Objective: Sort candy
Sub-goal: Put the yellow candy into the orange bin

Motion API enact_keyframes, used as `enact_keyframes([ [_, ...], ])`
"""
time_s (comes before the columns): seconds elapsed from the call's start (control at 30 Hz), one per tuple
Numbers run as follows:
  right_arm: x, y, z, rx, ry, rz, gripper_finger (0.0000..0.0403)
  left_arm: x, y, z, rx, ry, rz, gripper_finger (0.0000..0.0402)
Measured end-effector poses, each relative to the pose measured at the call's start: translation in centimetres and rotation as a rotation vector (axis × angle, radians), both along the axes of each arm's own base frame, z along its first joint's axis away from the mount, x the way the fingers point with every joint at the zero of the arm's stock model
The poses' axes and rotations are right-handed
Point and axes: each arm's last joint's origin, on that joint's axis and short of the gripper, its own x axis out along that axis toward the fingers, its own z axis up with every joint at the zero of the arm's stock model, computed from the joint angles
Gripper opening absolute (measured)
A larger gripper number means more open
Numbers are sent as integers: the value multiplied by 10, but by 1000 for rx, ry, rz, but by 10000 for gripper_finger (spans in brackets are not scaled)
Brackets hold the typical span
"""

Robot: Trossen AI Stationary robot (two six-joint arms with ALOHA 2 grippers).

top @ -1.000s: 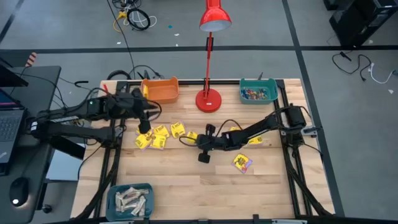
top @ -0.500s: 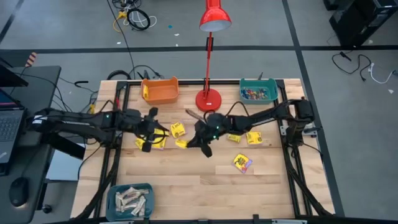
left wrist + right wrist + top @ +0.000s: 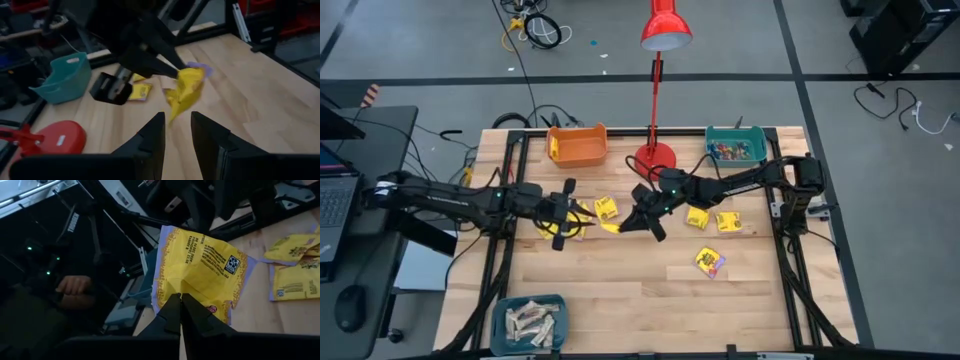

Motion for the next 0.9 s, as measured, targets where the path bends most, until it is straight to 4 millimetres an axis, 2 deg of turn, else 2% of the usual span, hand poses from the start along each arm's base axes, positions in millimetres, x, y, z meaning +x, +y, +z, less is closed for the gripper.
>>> enact_keyframes([
  [0.5,-1,-5,3,55,0,54,0,23,-2,-13,67,-11,-21,112],
  [0.9,-2,-11,3,47,-5,42,0,25,-2,-11,63,-42,-28,123],
])
